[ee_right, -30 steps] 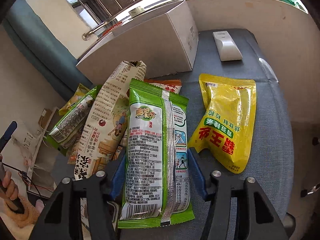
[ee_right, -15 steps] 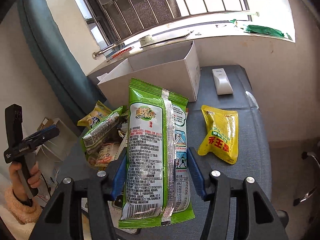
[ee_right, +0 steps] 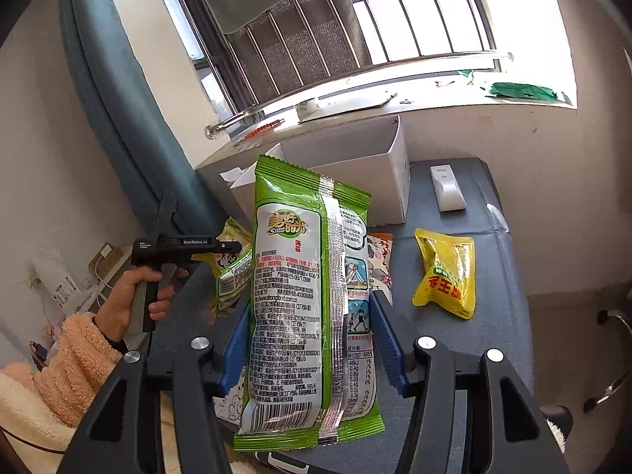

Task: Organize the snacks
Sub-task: 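Grasp the green-and-white snack bag with the right tool while the left tool grasps the yellow chip bag, then lower both held bags into the white box and open both tools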

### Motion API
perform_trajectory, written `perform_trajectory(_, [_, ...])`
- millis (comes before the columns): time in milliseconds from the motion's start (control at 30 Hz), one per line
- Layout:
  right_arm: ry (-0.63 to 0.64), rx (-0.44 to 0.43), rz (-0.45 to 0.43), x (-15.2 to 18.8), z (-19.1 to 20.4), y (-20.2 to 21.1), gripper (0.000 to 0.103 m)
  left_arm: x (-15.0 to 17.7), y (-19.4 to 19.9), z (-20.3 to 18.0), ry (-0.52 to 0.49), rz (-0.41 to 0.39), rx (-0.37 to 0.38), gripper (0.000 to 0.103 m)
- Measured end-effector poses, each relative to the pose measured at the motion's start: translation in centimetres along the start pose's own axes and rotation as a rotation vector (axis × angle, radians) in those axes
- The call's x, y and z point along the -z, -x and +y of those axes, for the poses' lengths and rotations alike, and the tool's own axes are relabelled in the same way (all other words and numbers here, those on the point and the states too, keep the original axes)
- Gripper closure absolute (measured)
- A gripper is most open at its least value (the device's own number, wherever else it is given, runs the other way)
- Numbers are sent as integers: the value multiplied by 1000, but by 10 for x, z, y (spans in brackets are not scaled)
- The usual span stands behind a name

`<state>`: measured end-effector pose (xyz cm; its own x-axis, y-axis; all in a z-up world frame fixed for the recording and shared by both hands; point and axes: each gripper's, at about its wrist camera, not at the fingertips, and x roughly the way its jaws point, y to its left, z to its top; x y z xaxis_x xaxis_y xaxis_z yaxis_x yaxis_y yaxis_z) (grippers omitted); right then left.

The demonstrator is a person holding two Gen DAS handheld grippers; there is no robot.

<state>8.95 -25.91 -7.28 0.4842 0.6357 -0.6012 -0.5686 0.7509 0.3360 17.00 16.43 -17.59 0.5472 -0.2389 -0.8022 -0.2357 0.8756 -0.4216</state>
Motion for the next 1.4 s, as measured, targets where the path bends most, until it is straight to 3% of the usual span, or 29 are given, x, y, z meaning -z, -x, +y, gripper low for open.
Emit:
perform_trajectory(33, [-4,-2,0,0,0,-1,42,2,3,0,4,-10,19,65])
perform_trajectory(133, [-2,-5,1,1,1,-4,42,11,18,-9,-62,-69,-38,66])
perform_trajectory(367, [-27,-6,-27,-17,2,-14,42,26,89,-39,-132,-267,24,67])
perform_trajectory(533, [-10,13,-37,-58,5,-37,42,6,133,-72,-177,-409,104,67])
perform_trajectory(633, [3,31,-36,-93,7,-56,42,-20,142,-92,-196,-450,113,67])
perform_trajectory(800, [-18,22,-63,-160,6,-98,41,-79,127,-117,-191,-457,88,67])
perform_trajectory(1067, [-49,118,39,-232,-16,-192,39,-146,60,-134,-193,-359,-29,65])
perform_trajectory(1100, [-60,121,49,-236,-21,-199,36,-150,53,-133,-199,-340,-34,61])
perform_trajectory(1133, [-75,126,64,-238,-26,-206,21,-151,47,-133,-201,-321,-51,54])
perform_trajectory(1200, [-116,155,75,-241,-37,-214,0,-152,41,-131,-203,-294,-66,2])
perform_trajectory(1400, [-140,130,27,-239,-46,-204,0,-138,61,-125,-224,-363,-76,0])
